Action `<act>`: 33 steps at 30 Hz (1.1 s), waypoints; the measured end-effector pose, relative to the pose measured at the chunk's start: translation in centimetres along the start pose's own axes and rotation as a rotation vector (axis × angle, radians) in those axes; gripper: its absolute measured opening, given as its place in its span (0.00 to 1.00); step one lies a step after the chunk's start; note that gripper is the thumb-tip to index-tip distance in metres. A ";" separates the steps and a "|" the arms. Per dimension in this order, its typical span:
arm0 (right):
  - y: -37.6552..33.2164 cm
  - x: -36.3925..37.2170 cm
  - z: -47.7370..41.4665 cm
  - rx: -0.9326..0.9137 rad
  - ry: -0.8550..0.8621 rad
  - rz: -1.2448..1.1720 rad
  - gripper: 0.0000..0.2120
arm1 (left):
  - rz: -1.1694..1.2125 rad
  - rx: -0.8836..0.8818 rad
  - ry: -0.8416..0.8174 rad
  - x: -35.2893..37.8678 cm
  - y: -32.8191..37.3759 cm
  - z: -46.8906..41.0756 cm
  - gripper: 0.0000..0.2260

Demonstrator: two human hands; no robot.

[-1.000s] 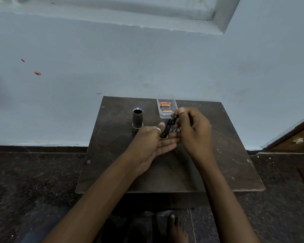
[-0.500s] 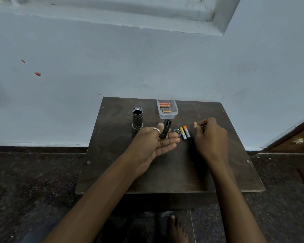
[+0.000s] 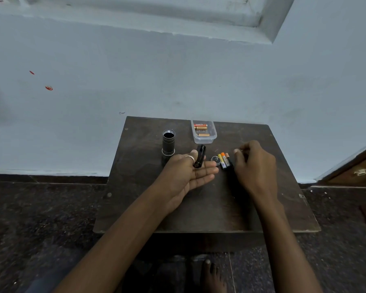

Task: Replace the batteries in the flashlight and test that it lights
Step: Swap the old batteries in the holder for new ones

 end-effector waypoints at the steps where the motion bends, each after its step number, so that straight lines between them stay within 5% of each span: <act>1: -0.5 -0.3 0.1 -0.023 0.009 -0.034 0.04 | 0.004 -0.003 0.005 -0.1 0.0 -0.1 0.16; 9: -8.9 1.3 -2.5 -0.357 -0.129 0.087 0.09 | 0.018 -0.039 0.003 0.2 -0.2 0.1 0.16; 16: -12.3 8.5 -6.1 -0.380 -0.502 0.563 0.11 | 0.032 -0.055 0.013 0.0 0.2 0.3 0.16; 22: -12.6 10.7 -6.0 -0.413 -0.540 0.690 0.10 | 0.043 -0.044 -0.002 0.1 0.3 0.5 0.17; 26: -12.8 8.9 -6.0 -0.354 -0.496 0.605 0.08 | 0.054 -0.040 -0.005 0.0 0.6 0.4 0.16; 33: -10.4 0.6 -2.7 -0.158 -0.276 0.114 0.10 | 0.043 -0.044 -0.008 0.1 0.5 0.6 0.16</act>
Point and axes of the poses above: each hand's wrist, its own z-axis away from the middle knuckle, its own x-axis out of the palm, y = z × x, the point moved 8 cm from there along -z, towards the middle knuckle, and after that the axes turned 15 degrees about x, right-handed, at the moved point
